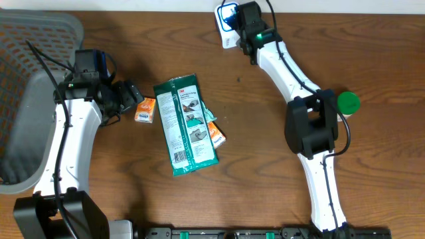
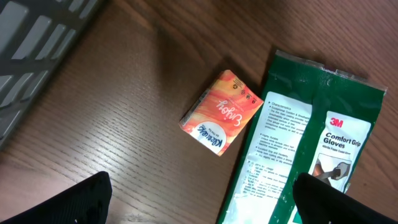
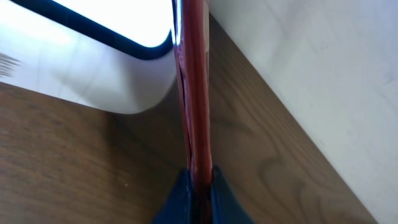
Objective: Scan the item barcode
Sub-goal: 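Carry the Nescafe stick with the right gripper to the white scanner, then move the stick right and place it beside the jar, release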
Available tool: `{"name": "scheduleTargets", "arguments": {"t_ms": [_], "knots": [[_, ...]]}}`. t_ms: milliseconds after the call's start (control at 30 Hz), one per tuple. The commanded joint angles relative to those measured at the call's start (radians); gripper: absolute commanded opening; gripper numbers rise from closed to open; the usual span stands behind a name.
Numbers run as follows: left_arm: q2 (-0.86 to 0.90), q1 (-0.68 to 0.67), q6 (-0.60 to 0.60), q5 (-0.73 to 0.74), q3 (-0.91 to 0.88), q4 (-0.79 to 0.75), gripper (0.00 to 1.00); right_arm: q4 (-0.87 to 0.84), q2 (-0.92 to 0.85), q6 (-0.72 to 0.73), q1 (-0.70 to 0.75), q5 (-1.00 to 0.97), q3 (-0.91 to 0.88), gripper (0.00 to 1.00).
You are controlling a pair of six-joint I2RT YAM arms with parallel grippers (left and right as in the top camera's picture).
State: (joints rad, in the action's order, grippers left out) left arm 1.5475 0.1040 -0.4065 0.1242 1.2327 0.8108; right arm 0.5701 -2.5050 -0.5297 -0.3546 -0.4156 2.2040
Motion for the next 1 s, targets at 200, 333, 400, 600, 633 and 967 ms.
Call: {"name": "scheduleTargets", "arguments": {"t_ms": [200,333,400,600,633,967], "knots": [[-0.012,0.013,-0.005,-0.021,0.002,0.004,0.94,-0.029,-0.004,0.018,0.006,0.129,0.012,0.01],[-0.012,0.013,-0.005,-0.021,0.002,0.004,0.94,-0.031,-0.006,0.017,0.006,0.115,0.012,0.01],[-0.012,0.013,-0.005,-0.021,0.002,0.004,0.94,-0.033,-0.009,0.016,0.006,0.102,0.012,0.01],[-0.012,0.013,-0.005,-0.021,0.002,0.004,0.94,-0.028,-0.029,0.016,0.005,0.102,0.012,0.01],[-0.012,0.013,-0.005,-0.021,0.002,0.004,0.94,-0.027,-0.034,0.016,0.004,0.102,0.012,0.01],[-0.012,0.013,-0.005,-0.021,0.002,0.004,0.94,0.019,0.106,0.071,-0.046,0.024,0.015,0.01]]}}
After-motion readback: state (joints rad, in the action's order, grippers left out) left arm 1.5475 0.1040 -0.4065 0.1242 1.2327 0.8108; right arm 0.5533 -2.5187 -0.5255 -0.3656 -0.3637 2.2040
